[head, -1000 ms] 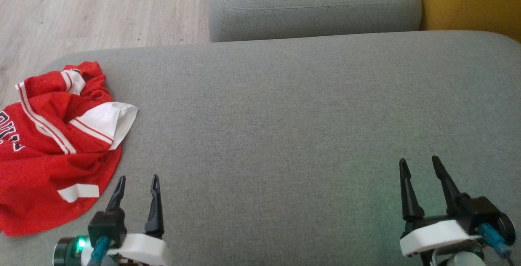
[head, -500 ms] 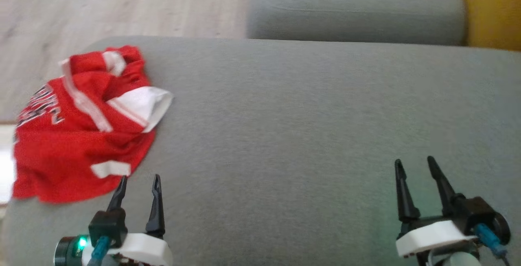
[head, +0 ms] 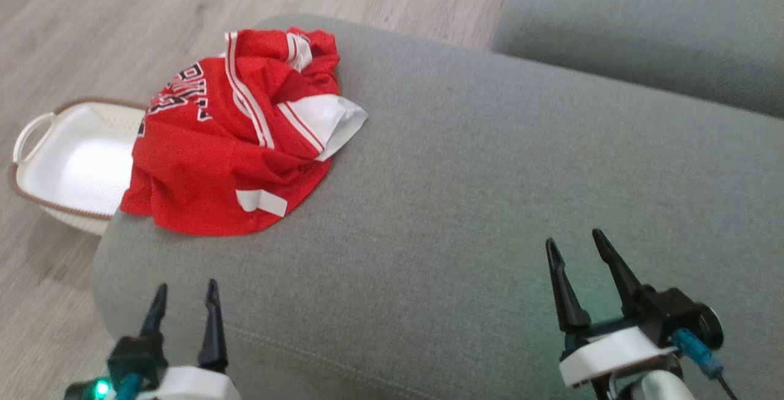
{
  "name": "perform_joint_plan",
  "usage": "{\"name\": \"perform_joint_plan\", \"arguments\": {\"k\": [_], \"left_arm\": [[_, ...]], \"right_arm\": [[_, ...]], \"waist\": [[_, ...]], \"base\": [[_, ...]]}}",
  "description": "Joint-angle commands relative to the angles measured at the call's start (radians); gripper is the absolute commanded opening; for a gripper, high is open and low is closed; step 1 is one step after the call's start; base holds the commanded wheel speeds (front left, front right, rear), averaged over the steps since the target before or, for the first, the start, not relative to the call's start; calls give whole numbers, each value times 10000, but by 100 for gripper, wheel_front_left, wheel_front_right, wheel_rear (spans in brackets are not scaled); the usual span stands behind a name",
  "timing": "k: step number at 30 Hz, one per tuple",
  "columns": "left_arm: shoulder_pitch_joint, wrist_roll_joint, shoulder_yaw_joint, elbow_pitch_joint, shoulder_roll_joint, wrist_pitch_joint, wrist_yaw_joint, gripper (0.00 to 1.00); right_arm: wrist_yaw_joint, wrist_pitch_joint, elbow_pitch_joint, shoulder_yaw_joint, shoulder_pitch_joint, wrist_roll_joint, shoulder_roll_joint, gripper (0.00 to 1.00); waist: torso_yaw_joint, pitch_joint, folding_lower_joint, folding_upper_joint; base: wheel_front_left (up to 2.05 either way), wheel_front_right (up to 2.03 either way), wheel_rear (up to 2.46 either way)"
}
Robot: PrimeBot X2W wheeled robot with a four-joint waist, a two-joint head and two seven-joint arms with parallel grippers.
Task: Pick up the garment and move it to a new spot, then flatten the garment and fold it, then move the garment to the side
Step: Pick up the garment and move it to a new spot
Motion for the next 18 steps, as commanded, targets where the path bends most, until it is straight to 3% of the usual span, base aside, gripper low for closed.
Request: {"name": "perform_joint_plan", "arguments": {"k": [1, 9, 18], "left_arm": [[-738, -145, 479, -395, -23, -124, 65, 100], [-2711, -711, 1227, 44, 91, 236, 317, 100], [-6601, -1446, 2000, 2852, 795, 2291, 619, 100]], "right_arm": [[77, -109, -301, 282, -630, -53, -83, 100], [77, -109, -587, 442, -1381, -211, -707, 100], [77, 58, -1075, 514, -1916, -367, -1779, 100]], "waist": [[27, 400, 0, 0], [-288, 2135, 0, 0], [-562, 4060, 0, 0]], "base": [[0, 0, 0], [0, 0, 0], [0, 0, 0]]}}
